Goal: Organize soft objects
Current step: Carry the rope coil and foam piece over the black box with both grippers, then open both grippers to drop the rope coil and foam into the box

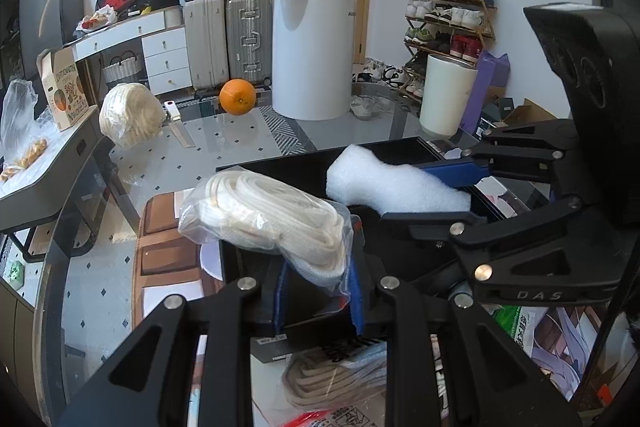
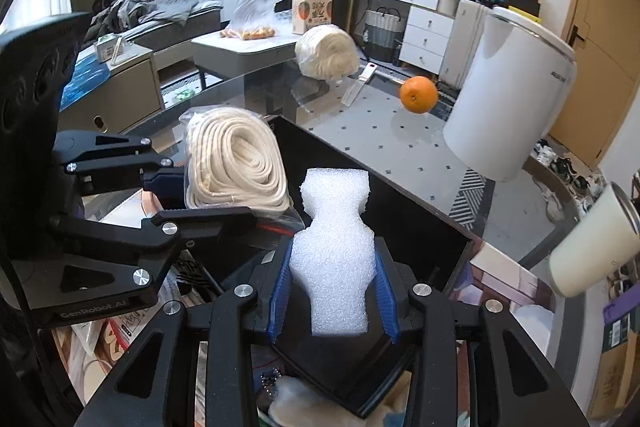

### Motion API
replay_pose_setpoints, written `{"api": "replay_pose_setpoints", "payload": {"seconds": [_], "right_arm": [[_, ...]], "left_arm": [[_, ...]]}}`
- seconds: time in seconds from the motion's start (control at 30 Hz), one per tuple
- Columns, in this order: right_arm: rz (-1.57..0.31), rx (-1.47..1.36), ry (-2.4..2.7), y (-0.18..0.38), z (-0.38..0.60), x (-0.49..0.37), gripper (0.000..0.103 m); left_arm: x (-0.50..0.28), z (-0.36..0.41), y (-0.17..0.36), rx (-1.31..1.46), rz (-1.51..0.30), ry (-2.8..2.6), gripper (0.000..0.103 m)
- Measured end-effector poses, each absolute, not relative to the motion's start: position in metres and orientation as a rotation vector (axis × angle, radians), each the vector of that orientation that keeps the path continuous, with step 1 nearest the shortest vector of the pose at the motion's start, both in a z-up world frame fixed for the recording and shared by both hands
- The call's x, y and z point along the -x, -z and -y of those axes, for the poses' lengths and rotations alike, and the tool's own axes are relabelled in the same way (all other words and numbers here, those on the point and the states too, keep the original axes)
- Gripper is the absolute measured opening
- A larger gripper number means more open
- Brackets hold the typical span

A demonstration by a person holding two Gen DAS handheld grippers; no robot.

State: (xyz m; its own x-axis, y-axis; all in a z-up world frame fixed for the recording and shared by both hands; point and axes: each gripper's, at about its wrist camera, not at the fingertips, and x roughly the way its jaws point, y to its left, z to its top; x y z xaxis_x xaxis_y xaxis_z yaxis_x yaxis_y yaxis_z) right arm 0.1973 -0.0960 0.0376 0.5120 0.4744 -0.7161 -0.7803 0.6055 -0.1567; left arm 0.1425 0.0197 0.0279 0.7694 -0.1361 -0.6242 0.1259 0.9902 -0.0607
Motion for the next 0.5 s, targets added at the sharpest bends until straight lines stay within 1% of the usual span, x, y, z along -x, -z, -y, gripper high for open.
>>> {"api": "replay_pose_setpoints", "payload": {"seconds": [0.03, 0.1, 0.17, 0.2, 0.23, 0.27, 0.3, 0.33, 0.37, 0.43, 0.5], "right_arm": [[-0.684, 0.507, -0.803, -0.036, 0.095, -0.199, 0.038], [-0.693, 0.511, -0.821, -0.033, 0.094, -0.201, 0.041], [-0.69, 0.517, -0.816, -0.033, 0.093, -0.204, 0.052], [-0.689, 0.515, -0.821, -0.033, 0.094, -0.204, 0.053], [-0.685, 0.516, -0.821, -0.034, 0.095, -0.203, 0.056], [-0.672, 0.518, -0.814, -0.036, 0.096, -0.201, 0.06], [-0.659, 0.518, -0.813, -0.039, 0.099, -0.198, 0.064], [-0.648, 0.517, -0.812, -0.042, 0.101, -0.195, 0.07], [-0.636, 0.517, -0.803, -0.045, 0.103, -0.192, 0.076], [-0.604, 0.514, -0.771, -0.053, 0.111, -0.185, 0.083], [-0.58, 0.485, -0.745, -0.06, 0.12, -0.177, 0.089]], "left_arm": [[-0.142, -0.02, -0.028, 0.017, -0.679, 0.142, 0.025], [-0.141, -0.02, -0.028, 0.019, -0.682, 0.141, 0.026], [-0.141, -0.02, -0.028, 0.013, -0.686, 0.13, 0.031], [-0.141, -0.021, -0.029, 0.014, -0.686, 0.127, 0.032], [-0.14, -0.021, -0.029, 0.016, -0.686, 0.128, 0.036], [-0.139, -0.021, -0.03, 0.019, -0.686, 0.125, 0.046], [-0.136, -0.021, -0.031, 0.024, -0.681, 0.131, 0.051], [-0.134, -0.021, -0.032, 0.028, -0.678, 0.134, 0.055], [-0.129, -0.02, -0.034, 0.025, -0.671, 0.13, 0.056], [-0.122, -0.017, -0.037, 0.014, -0.658, 0.115, 0.059], [-0.114, -0.015, -0.04, 0.011, -0.64, 0.103, 0.068]]}}
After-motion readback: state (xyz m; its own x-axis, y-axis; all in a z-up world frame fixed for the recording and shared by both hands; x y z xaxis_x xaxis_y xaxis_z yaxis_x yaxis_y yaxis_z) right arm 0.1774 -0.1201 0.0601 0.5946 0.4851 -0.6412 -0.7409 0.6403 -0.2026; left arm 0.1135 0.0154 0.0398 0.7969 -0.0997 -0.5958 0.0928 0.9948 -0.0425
